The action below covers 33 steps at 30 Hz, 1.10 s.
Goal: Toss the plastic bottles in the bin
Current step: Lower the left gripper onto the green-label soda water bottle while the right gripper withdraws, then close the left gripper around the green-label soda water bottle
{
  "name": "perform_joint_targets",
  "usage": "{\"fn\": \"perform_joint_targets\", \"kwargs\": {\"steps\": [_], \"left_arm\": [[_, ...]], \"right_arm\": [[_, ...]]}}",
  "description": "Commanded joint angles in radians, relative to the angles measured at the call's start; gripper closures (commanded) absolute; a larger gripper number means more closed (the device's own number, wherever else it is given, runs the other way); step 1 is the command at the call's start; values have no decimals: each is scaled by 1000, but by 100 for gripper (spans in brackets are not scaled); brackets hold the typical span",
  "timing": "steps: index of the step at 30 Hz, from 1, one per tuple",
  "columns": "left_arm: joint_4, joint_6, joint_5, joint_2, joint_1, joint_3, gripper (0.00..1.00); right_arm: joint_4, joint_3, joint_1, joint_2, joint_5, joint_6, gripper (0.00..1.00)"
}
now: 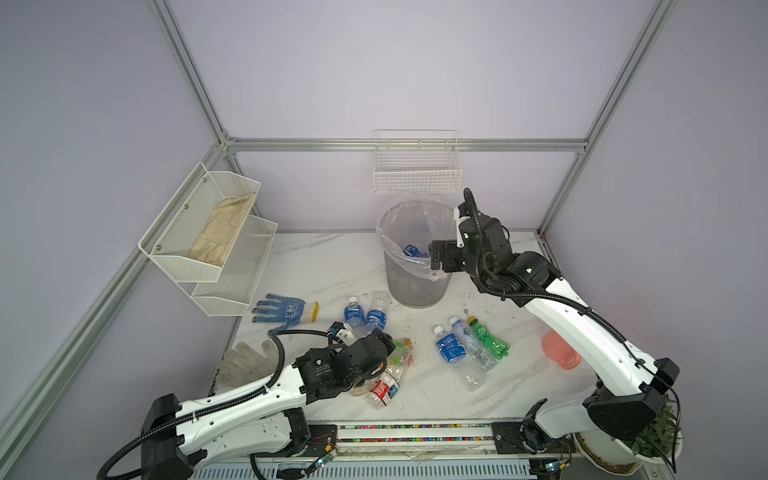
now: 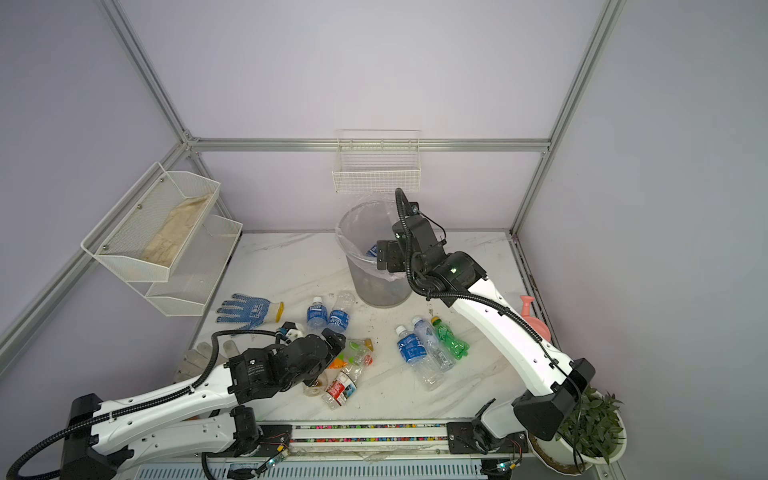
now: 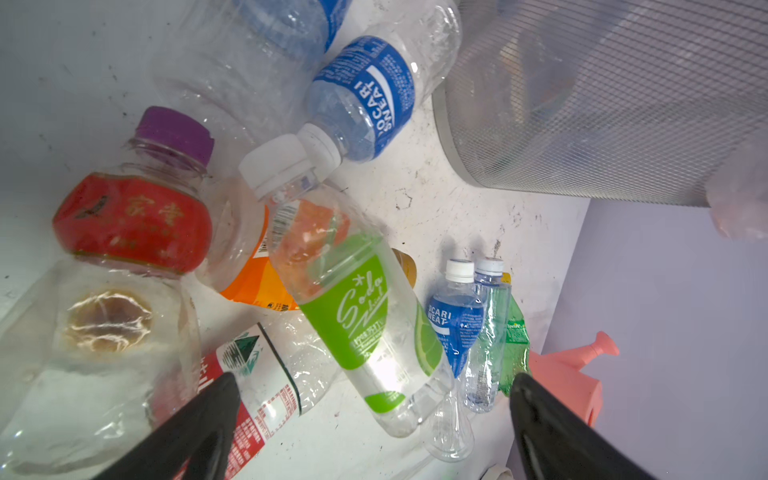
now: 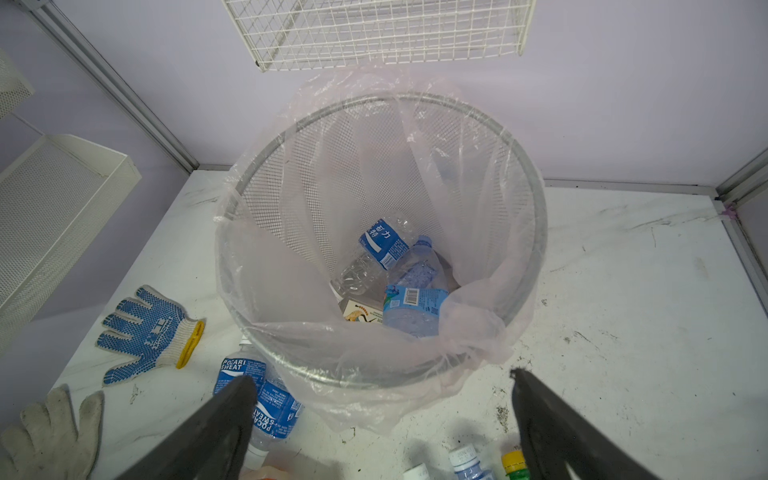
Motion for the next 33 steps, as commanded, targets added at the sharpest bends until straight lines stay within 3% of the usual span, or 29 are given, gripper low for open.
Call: {"fn": "perform_joint_targets", "kwargs": {"steps": [1, 9, 33], "left_arm": [[-19, -108, -23, 18, 0, 35, 0], [-50, -168, -10, 97, 11, 74, 0], [25, -121, 100, 268, 82, 162, 0]], "right_arm": [[20, -6, 1, -32, 5, 12, 3], [29, -30, 2, -50, 5, 14, 3], [46, -97, 1, -91, 10, 23, 3]]}}
